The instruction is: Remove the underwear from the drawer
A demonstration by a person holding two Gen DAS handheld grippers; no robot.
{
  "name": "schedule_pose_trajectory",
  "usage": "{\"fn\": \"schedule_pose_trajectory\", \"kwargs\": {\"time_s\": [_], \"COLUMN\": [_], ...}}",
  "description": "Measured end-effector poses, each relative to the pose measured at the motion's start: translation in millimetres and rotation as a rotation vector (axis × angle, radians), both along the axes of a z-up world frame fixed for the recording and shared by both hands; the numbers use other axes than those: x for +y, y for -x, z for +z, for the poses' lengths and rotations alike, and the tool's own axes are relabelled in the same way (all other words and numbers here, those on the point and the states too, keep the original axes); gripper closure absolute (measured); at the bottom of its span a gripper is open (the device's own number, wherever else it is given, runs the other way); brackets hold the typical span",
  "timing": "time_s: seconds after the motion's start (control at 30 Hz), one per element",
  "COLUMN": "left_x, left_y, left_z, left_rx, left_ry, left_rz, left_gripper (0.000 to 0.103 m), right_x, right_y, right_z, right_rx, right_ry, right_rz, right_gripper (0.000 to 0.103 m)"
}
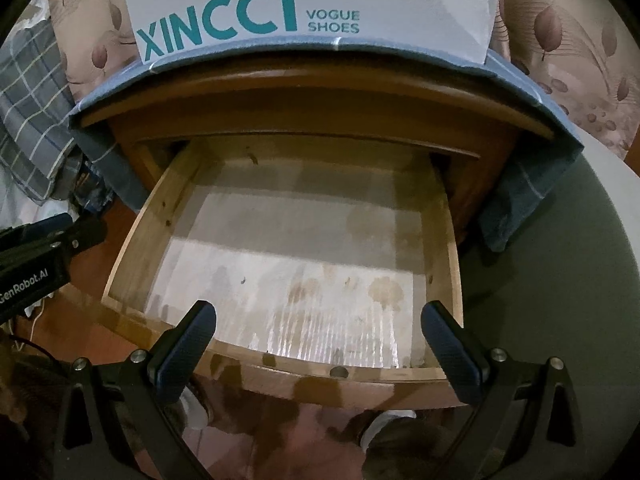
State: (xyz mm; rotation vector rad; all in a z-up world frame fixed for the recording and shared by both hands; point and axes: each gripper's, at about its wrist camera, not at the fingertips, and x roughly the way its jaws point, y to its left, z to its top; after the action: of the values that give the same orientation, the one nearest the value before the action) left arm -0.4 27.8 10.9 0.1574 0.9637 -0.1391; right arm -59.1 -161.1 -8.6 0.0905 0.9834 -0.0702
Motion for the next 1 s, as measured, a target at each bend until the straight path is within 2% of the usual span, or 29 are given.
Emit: {"fn": "schedule_pose_trajectory", "kwargs": {"time_s": [0.2, 1.0], "left_x": [-1.5, -1.9], "left_y": [-0.5, -0.1], "left_z": [-1.1, -5.3], "left_rx": [0.002, 0.009], "left_ry": [-0.006, -0.025], "left_rz": [-0.004, -0.008], "left_gripper": [0.052, 0.052], "right_x": [0.9, 7.8], "right_y": [2.4, 0.4], "right_z": [4.6, 1.1], "right_rx": [-0.027, 0.001], "right_ry": [0.010, 0.022], "right_rz": [-0.003, 0.015], "right_gripper": [0.001, 0.001]}}
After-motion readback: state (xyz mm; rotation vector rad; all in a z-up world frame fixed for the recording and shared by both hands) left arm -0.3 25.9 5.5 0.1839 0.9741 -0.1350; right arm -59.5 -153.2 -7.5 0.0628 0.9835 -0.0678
